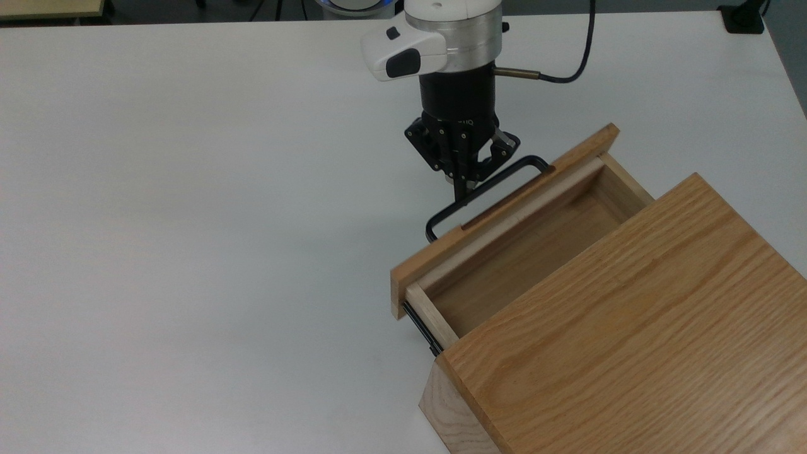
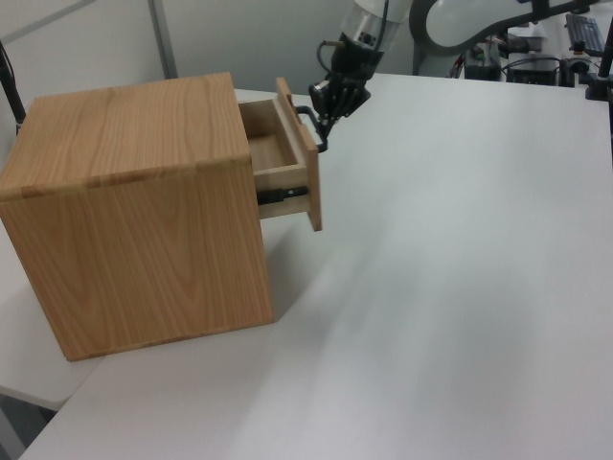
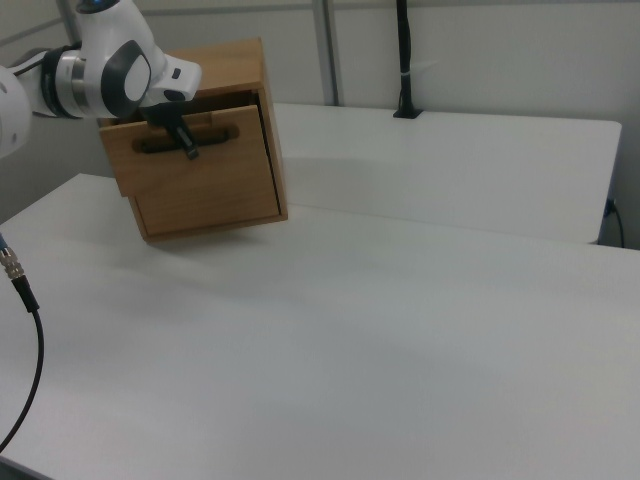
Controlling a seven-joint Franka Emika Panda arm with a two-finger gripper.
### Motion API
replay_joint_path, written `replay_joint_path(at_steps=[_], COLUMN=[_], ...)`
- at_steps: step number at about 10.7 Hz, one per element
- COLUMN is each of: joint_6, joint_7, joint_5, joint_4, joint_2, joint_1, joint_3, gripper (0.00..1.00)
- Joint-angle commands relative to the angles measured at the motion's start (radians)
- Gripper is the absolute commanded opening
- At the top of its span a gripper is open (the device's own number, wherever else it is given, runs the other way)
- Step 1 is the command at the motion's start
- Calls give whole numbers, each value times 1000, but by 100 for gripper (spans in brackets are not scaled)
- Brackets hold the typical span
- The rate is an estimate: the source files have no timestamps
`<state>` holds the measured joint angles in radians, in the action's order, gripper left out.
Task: Close the drawer by sliding it
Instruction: 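Push the drawer by its handle into the wooden cabinet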
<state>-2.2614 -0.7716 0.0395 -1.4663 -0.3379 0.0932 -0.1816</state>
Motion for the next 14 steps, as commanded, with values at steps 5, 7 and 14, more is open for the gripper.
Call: replay_joint_path(at_steps=[5,7,14], joint_6=[-236,-306,-418], joint_7=[-270,-316,-428], joint_5=[10,10,10], joint_4=[92,92,132], joint_2=[-111,-134,-185], joint_1=[69,89,128], joint_3=[36,59,94], gripper=[0,0,0])
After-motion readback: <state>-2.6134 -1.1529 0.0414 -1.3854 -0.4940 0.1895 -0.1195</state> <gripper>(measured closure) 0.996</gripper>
